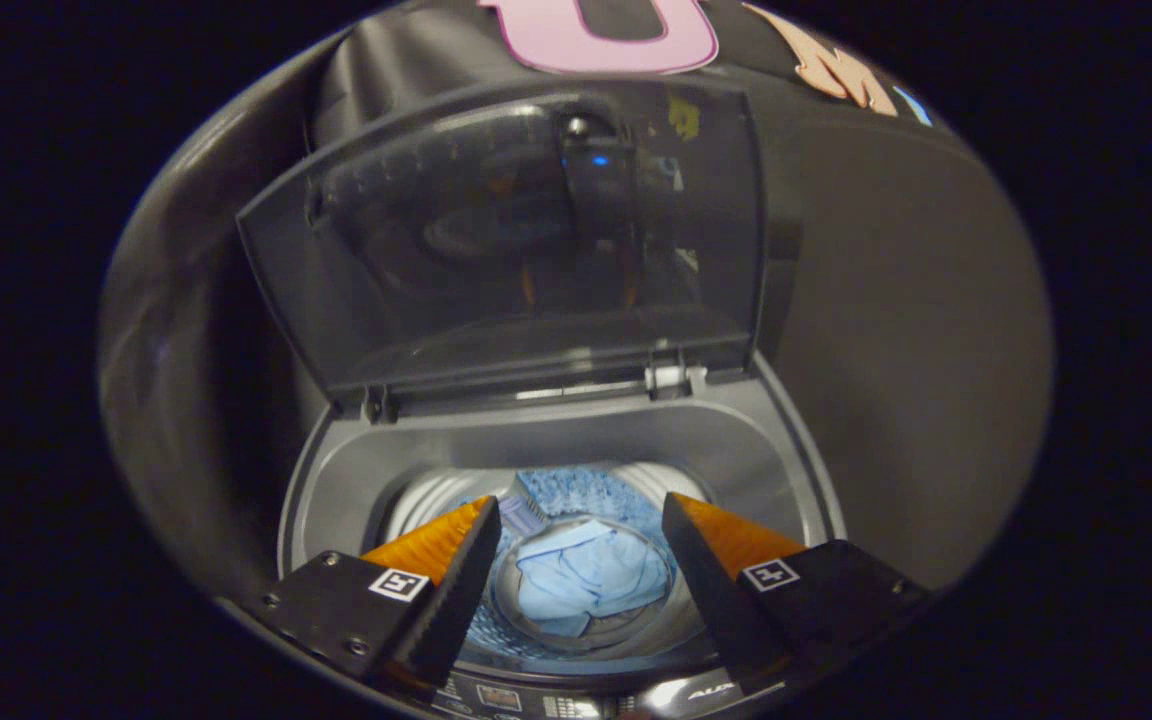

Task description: Put the clothes into the washing machine and then close the washing machine lid.

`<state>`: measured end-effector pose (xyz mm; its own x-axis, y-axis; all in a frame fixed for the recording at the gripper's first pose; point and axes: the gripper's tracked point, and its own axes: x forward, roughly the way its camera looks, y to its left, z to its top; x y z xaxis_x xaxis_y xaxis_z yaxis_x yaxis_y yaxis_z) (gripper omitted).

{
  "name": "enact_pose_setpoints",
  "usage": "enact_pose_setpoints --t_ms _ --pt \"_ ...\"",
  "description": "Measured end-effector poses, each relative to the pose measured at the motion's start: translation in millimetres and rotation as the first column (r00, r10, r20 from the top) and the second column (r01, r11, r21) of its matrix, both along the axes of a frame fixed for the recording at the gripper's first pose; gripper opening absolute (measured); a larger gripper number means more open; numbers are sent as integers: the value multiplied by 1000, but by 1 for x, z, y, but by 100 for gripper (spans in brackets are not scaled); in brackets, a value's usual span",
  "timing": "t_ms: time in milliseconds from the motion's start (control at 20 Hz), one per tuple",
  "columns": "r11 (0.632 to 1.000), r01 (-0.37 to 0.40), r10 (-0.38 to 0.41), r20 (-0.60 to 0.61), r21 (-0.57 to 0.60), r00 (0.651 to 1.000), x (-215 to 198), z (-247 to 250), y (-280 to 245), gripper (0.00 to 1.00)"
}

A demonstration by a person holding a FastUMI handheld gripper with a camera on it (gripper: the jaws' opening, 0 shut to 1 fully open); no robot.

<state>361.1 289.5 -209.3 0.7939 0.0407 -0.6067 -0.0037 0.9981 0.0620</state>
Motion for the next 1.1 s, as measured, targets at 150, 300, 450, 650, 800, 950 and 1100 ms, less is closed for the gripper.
enact_pose_setpoints --t_ms 150,300,450,650,800,950,1100 --pt "1000 21 -22 104 11 994 9 49 4 98" --pt "1000 -8 9 213 -8 977 12 102 16 98" --pt "998 -44 60 326 -55 943 17 153 36 97" --pt "993 -95 117 405 -73 907 21 197 59 97" --pt "992 -108 123 480 -59 868 36 226 76 97" --pt "997 -60 74 558 -44 827 59 255 75 97" --pt "999 -42 41 680 -15 732 80 291 76 96"
